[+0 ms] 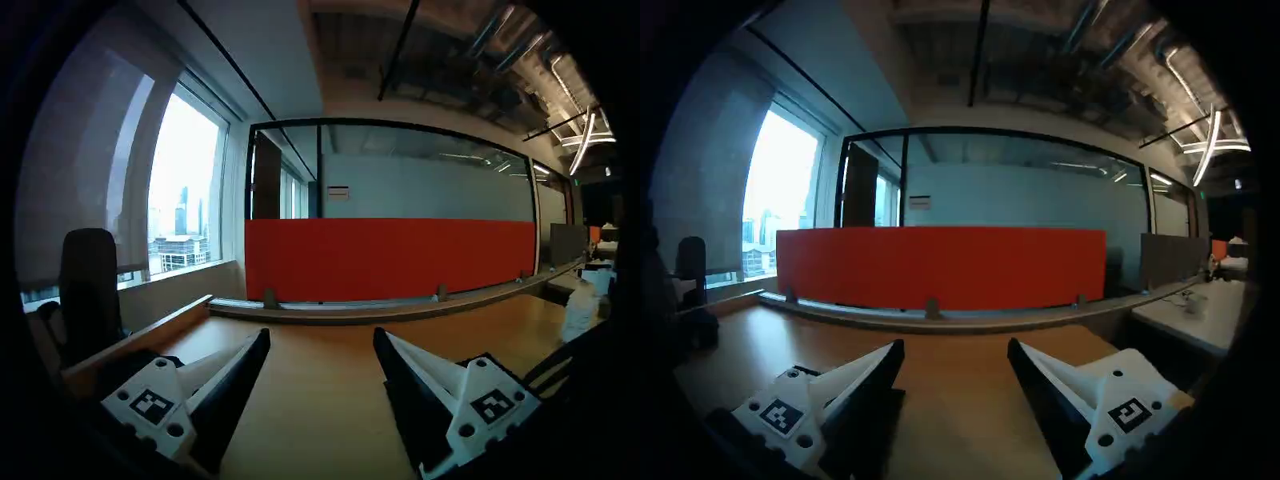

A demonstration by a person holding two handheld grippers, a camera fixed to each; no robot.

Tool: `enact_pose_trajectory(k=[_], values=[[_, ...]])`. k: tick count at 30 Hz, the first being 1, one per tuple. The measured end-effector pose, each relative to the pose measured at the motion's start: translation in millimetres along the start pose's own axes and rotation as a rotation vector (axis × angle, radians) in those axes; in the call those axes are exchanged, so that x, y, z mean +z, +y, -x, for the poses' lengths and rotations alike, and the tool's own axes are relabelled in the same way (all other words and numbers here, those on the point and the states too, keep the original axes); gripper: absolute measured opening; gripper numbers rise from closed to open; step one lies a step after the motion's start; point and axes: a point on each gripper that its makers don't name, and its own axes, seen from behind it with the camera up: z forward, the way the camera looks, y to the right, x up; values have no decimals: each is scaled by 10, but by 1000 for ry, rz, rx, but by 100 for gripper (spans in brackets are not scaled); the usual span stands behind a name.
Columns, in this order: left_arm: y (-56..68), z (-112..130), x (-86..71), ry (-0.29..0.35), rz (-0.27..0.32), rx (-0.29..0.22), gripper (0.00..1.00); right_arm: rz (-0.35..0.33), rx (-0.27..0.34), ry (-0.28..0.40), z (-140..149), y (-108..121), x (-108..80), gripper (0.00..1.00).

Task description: Fold towel

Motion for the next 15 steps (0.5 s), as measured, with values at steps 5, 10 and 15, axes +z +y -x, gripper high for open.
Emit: enact_pose_trajectory(k=[5, 10, 15], values=[[33, -239, 12, -14, 2, 12, 96, 2, -11, 0, -370, 13, 5, 100], [86, -471, 3, -30, 9, 27, 95, 4, -13, -3, -637, 1, -2, 100], [220, -588, 23, -48, 53, 42, 96, -22, -25, -26, -709, -71, 0, 100]])
